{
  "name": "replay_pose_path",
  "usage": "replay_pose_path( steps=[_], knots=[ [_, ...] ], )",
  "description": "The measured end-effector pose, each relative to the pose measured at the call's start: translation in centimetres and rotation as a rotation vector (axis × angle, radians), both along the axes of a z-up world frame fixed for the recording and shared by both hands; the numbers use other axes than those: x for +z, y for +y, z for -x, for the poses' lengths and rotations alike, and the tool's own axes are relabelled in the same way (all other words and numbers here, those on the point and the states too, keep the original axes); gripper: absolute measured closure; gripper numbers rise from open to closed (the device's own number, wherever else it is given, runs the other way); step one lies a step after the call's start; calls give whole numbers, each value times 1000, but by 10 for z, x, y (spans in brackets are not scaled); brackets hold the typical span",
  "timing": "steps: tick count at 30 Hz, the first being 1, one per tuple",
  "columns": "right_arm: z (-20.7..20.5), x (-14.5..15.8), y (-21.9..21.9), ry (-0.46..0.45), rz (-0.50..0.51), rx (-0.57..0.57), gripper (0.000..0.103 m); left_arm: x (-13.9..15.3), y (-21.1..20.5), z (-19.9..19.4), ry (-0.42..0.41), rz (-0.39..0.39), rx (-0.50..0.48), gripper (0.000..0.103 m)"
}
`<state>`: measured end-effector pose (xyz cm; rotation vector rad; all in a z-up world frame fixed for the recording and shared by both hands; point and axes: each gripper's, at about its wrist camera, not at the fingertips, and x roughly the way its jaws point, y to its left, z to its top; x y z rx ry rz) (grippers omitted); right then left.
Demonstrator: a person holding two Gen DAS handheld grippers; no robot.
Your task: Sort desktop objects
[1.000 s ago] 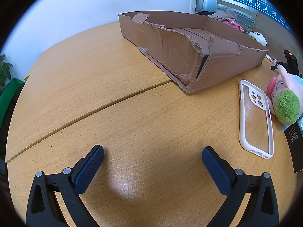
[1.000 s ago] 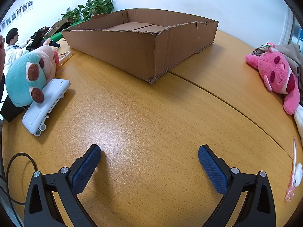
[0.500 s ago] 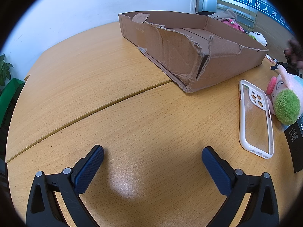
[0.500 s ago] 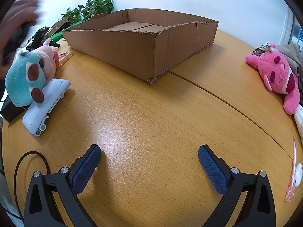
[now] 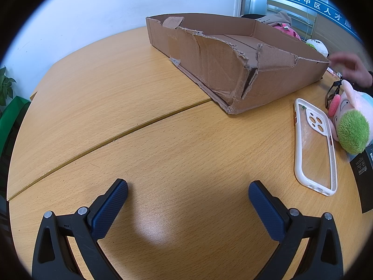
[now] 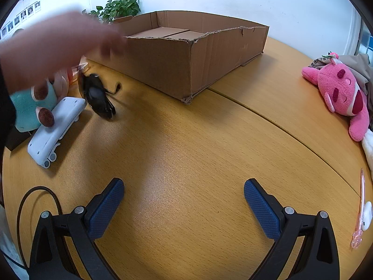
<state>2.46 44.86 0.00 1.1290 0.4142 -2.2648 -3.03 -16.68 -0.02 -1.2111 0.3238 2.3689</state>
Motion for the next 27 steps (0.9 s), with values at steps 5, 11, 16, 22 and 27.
replay_pose_path(
  steps=[5, 11, 16, 22, 27],
  knots=[
    [0, 0, 0, 0, 0, 0, 0, 0, 0, 0, 0, 1, 0, 0],
    [0, 0, 0, 0, 0, 0, 0, 3, 4, -9, 0, 0, 63, 0],
    [0, 0, 0, 0, 0, 1, 0, 4, 8, -24, 1, 2, 142, 0],
    [0, 0, 1, 0, 0, 1, 0, 3, 15, -49, 0, 0, 151, 0],
    [0, 0, 1, 0, 0, 1, 0, 1, 32, -67, 2, 0, 127, 0]
  ],
)
